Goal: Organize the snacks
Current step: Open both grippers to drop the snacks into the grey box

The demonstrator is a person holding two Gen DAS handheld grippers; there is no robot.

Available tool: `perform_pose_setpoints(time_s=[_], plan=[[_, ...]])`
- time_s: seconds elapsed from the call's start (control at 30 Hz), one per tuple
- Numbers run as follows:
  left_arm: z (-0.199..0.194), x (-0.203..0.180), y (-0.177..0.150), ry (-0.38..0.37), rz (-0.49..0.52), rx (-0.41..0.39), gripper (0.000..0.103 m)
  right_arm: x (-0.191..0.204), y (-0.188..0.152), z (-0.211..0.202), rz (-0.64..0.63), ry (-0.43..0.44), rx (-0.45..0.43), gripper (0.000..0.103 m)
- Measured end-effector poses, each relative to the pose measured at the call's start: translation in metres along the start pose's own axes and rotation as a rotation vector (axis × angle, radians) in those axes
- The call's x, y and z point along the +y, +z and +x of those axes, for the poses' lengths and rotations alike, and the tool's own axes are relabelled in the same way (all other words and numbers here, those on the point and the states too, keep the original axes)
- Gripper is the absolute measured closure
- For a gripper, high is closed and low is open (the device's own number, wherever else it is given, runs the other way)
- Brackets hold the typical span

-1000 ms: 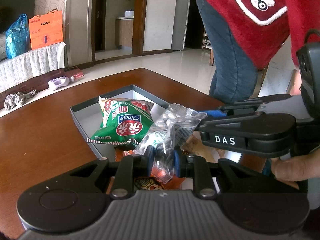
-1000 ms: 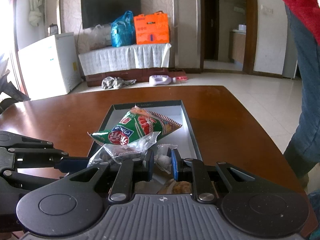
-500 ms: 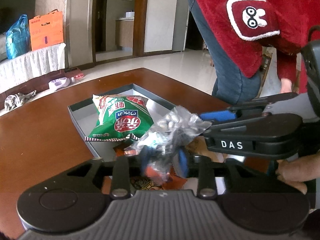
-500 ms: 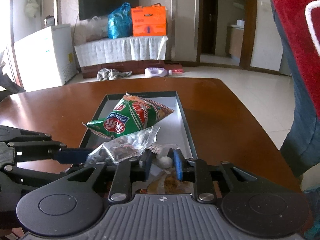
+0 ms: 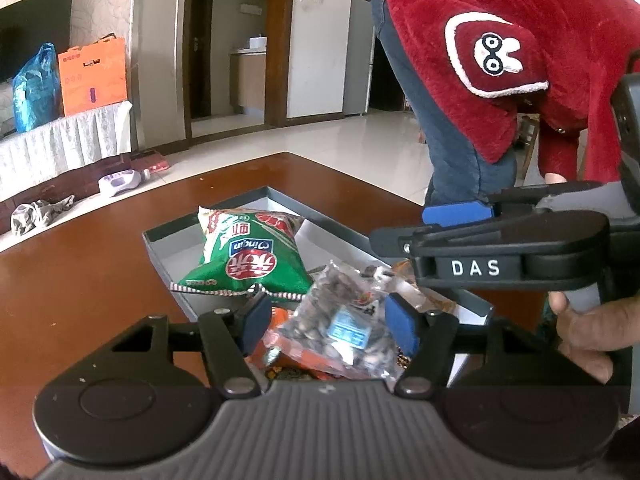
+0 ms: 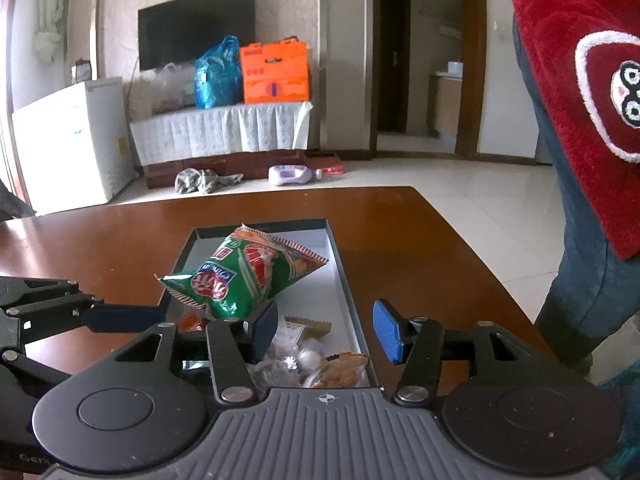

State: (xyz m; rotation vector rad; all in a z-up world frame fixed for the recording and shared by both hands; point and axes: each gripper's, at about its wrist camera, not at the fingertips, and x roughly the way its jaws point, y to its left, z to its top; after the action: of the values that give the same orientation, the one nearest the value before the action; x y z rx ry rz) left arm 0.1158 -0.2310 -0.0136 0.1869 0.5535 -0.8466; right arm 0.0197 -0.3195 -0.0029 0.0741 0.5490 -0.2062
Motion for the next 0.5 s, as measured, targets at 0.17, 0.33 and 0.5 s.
perform_pose_setpoints(time_s=[0.17,0.33,0.5], plan=[[-0.01,0.002,-0.005,0.043,-0.009,-0.013,0.022,0.002,0.001,-0.003,-0.009,0.011,-0.003,0.045],[-0.02,0.005,-0.011,0.089,-0.031,-0.02,0.012,0.004,0.001,-0.009,-0.015,0.021,-0.006,0.043],[-0.035,0.007,-0.012,0.13,-0.046,-0.044,0.007,0.005,0.002,-0.019,-0.026,0.032,-0.015,0.035]])
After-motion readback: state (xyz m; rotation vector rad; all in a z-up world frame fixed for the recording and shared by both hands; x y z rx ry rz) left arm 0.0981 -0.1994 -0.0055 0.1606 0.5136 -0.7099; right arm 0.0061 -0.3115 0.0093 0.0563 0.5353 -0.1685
